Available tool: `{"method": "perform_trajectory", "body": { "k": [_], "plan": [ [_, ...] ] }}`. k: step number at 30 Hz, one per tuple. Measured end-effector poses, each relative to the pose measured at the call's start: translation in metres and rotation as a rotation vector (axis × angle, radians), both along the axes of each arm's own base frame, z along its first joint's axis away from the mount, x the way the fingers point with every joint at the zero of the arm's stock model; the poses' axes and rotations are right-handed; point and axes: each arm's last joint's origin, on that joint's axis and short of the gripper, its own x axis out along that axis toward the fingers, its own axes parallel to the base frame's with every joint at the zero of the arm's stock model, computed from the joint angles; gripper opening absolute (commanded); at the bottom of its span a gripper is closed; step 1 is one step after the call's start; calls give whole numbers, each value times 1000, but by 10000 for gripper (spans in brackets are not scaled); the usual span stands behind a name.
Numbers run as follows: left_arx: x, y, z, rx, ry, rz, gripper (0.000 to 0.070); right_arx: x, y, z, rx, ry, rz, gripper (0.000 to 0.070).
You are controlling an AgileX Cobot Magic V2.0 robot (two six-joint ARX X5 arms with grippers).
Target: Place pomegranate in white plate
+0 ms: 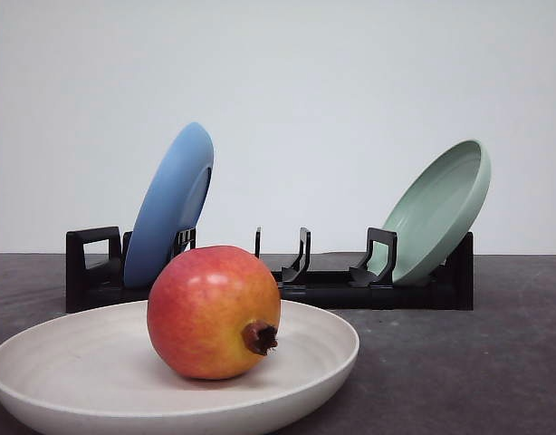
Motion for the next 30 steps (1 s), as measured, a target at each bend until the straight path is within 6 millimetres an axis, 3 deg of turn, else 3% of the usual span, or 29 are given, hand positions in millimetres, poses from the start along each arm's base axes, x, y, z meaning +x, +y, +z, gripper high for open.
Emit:
{"method": "perform_trajectory", "body": {
  "k": [30],
  "plan": [
    [0,0,0,0,0,0,0,0,0,0,0,0,0,1]
  ]
}}
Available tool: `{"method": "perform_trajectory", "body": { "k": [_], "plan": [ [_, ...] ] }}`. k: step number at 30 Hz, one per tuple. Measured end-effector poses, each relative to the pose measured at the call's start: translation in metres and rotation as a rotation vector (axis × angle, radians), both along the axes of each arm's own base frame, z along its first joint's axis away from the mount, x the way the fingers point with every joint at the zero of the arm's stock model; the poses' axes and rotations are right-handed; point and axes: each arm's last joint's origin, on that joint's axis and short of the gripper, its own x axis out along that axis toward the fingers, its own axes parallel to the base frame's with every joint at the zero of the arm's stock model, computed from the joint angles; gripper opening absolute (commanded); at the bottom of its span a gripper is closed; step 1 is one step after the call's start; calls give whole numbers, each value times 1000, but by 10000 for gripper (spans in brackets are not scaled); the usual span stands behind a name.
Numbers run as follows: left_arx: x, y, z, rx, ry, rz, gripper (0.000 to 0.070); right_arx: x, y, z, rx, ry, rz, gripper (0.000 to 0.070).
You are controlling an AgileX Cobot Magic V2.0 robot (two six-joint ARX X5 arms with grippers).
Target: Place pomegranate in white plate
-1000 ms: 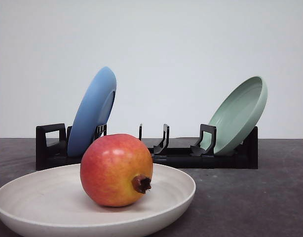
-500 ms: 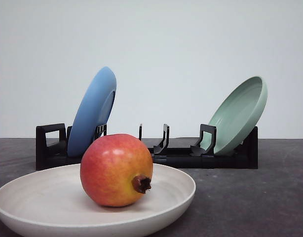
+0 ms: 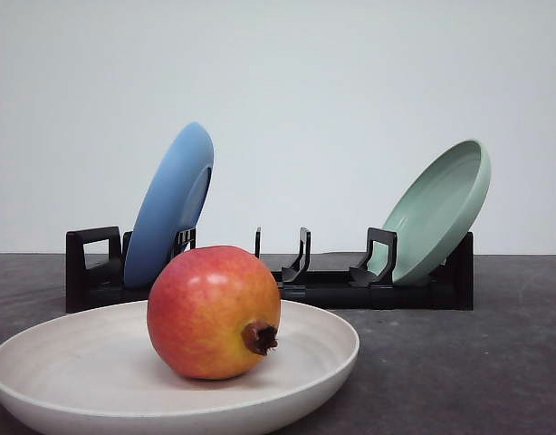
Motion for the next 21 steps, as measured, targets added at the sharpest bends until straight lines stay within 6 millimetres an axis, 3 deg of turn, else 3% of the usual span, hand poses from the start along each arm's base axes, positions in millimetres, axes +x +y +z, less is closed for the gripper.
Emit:
{"method": "perform_trajectory", "body": {
  "k": [21],
  "plan": [
    [0,0,0,0,0,0,0,0,0,0,0,0,0,1]
  ]
}}
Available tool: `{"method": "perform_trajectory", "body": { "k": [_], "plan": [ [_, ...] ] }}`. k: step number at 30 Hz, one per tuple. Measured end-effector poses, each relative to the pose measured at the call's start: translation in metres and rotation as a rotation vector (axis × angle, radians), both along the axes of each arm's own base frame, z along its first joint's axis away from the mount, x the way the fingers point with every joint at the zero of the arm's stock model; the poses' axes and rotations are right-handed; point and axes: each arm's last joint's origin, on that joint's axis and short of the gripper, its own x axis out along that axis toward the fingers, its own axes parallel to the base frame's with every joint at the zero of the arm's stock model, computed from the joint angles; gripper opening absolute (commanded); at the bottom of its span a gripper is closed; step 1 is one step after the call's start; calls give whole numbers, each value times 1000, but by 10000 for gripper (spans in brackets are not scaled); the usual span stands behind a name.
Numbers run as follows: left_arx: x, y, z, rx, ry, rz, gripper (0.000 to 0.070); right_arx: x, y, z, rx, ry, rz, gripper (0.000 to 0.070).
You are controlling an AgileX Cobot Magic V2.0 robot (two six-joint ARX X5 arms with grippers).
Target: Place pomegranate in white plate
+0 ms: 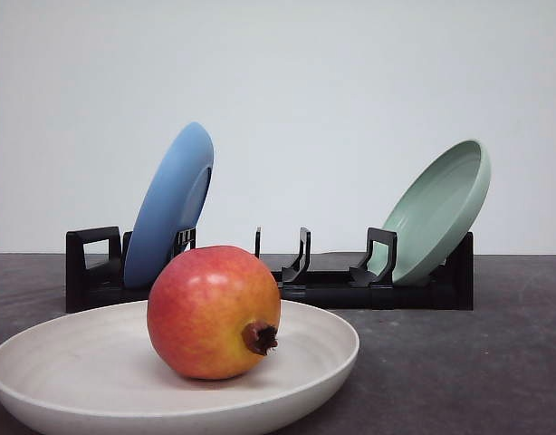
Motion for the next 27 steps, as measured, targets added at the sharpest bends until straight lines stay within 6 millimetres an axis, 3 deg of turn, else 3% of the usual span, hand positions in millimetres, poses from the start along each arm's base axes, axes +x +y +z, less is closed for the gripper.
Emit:
{"method": "perform_trajectory", "body": {
  "k": [27],
  "plan": [
    [0,0,0,0,0,0,0,0,0,0,0,0,0,1]
  ]
}}
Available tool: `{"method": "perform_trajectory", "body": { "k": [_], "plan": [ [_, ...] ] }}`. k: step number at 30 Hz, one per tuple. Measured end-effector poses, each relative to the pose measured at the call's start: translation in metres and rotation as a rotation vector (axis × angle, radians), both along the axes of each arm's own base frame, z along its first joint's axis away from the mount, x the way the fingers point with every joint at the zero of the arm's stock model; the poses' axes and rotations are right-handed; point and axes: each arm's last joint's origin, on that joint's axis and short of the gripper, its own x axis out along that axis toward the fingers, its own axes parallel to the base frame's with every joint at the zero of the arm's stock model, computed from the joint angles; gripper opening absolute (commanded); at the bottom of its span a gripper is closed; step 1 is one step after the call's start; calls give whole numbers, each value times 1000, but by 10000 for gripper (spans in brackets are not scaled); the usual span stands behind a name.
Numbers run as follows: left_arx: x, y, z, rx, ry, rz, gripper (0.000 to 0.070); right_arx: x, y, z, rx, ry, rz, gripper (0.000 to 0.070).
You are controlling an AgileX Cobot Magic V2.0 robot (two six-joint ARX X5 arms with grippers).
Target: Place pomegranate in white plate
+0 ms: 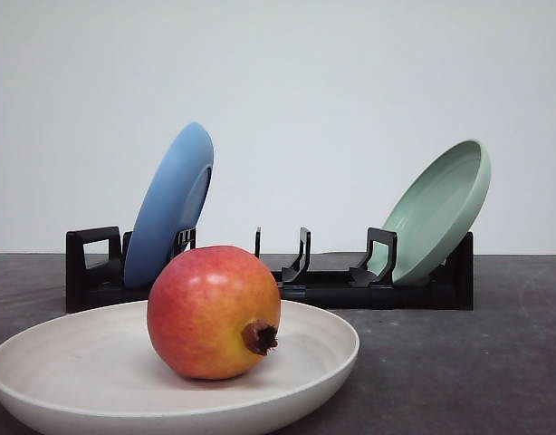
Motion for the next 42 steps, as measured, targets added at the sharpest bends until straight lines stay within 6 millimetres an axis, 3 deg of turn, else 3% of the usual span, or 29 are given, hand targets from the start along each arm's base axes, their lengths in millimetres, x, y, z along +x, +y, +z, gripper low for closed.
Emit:
{"method": "perform_trajectory", "body": {
  "k": [42],
  "plan": [
    [0,0,0,0,0,0,0,0,0,0,0,0,0,1]
  ]
}}
